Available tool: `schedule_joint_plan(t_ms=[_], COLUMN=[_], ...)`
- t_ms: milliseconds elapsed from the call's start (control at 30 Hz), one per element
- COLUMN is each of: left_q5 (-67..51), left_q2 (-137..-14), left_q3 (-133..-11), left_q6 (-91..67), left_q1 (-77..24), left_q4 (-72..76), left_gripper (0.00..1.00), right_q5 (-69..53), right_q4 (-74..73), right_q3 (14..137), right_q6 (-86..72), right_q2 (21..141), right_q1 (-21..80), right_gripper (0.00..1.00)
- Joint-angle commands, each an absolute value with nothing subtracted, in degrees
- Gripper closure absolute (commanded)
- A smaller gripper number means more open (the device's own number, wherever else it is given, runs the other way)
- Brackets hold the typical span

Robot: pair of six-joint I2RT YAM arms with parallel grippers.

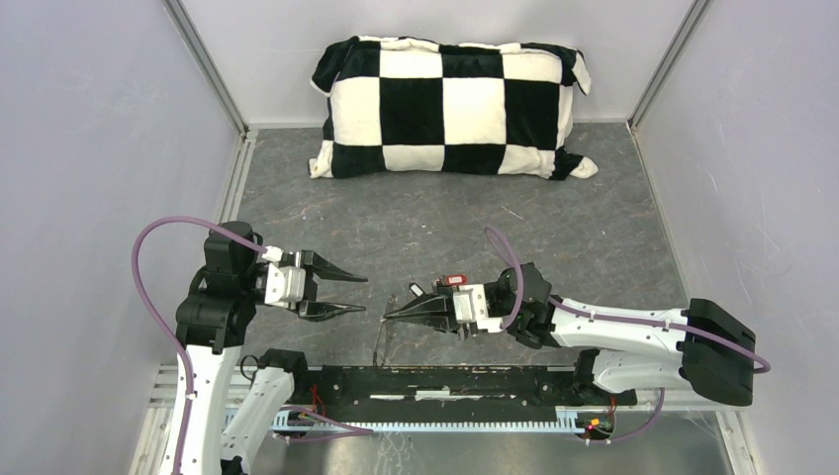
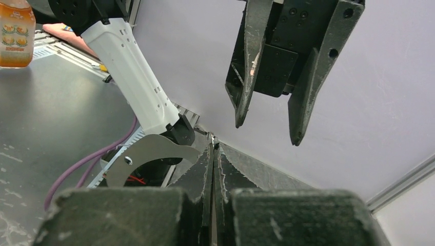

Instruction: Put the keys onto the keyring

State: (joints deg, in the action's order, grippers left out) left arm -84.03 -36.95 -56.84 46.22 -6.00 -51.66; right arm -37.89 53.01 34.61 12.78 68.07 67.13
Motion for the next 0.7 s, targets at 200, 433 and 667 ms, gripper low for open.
schedule_joint_plan(t_ms=[200,433,667], left_q5=[-85.8,-88.3,-89.9], left_q2=[-35.8,-35.4,-35.5], left_q3=[-57.1,-55.9,-54.6], left_q6=[44.4,43.5,43.4], left_q1=[-6.2,-6.3,-6.5], left_q4=[-50.4,-50.4,-50.4], left_gripper=[0.61,0.65,0.55], right_q5=[-31.7,-29.4,-28.1], right_q4=[67.5,73.0,74.7], right_q3=[34.0,35.0,37.1], right_q6=[7.2,1.6,0.1], right_q2=[67.8,71.4,74.2], right_q1=[67.3,67.4,67.4], right_gripper=[0.99,0.99,0.99])
